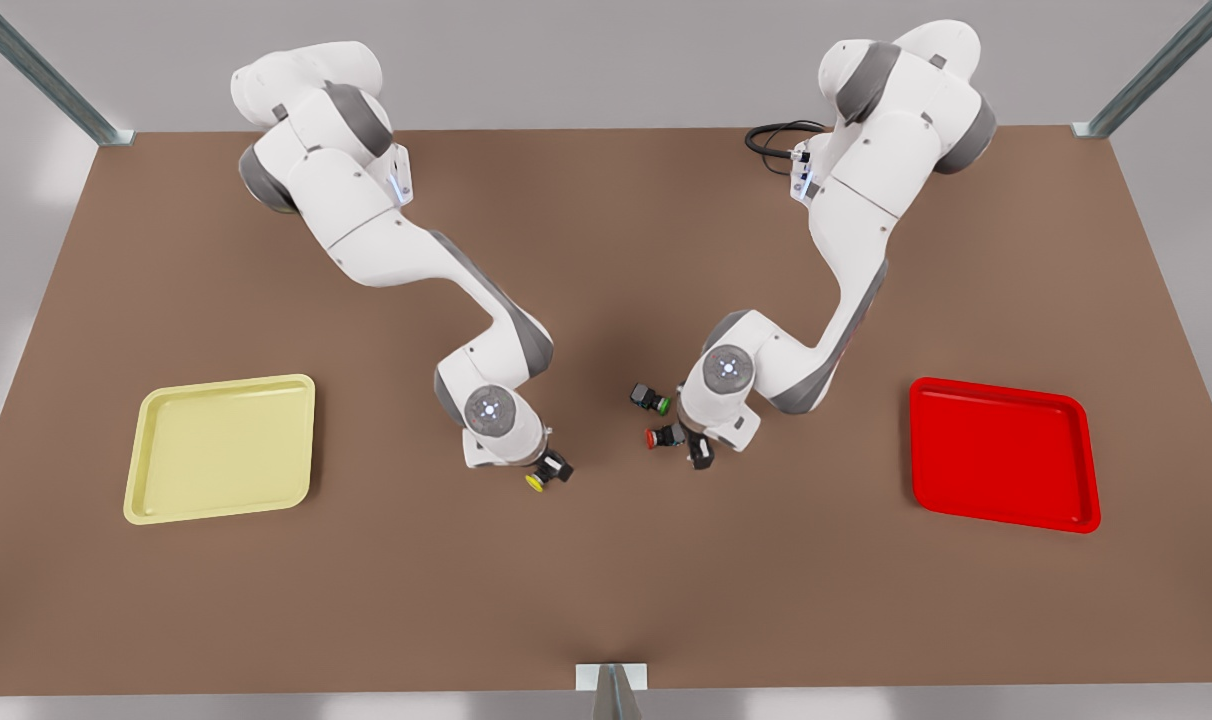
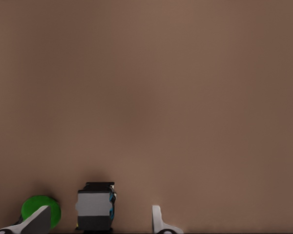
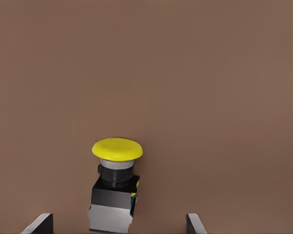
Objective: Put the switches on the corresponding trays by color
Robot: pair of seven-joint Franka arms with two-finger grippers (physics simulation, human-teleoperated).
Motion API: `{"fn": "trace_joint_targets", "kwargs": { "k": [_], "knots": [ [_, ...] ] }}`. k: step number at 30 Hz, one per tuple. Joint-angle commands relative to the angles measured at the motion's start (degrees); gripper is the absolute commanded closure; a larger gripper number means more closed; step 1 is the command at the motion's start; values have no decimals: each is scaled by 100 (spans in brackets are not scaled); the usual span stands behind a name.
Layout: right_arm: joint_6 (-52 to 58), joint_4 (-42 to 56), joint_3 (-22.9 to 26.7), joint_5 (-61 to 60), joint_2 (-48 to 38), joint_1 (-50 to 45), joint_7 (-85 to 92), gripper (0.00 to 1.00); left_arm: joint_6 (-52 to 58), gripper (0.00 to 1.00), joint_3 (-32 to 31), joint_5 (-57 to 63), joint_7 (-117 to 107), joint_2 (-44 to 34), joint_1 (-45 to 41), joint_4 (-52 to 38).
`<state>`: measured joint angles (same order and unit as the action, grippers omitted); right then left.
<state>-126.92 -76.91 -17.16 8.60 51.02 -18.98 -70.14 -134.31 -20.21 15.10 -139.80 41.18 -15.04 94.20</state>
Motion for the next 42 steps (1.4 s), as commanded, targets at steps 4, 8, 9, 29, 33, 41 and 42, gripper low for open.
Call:
{"fn": "trace_joint_targets", "kwargs": {
  "k": [4, 8, 9, 29, 33, 41, 42],
  "knots": [
    [-17, 1, 2, -8, 57, -9, 0, 0, 1, 1, 9, 19, -74, 21, -95, 2],
    [-149, -8, -7, -34, 136, -185, 0, 0, -219, 3, 9, 63, -74, 180, -95, 46],
    [-149, -17, -7, -43, 136, -185, 9, 0, -245, 3, 9, 107, -74, 215, -104, 46],
    [-325, 115, 46, -43, 373, -132, 26, 62, -263, 39, 105, 370, -241, 303, -130, 81],
    [-316, 106, 46, -43, 356, -124, 62, 60, -210, 39, 105, 362, -259, 294, -130, 81],
    [1159, 291, -42, -175, -549, 658, 1757, 46, -175, 45, 97, 362, -417, 276, -201, 116],
    [1556, 115, -77, -184, -918, 1176, 2671, 45, -175, 45, 105, 362, -417, 285, -201, 116]
  ]
}}
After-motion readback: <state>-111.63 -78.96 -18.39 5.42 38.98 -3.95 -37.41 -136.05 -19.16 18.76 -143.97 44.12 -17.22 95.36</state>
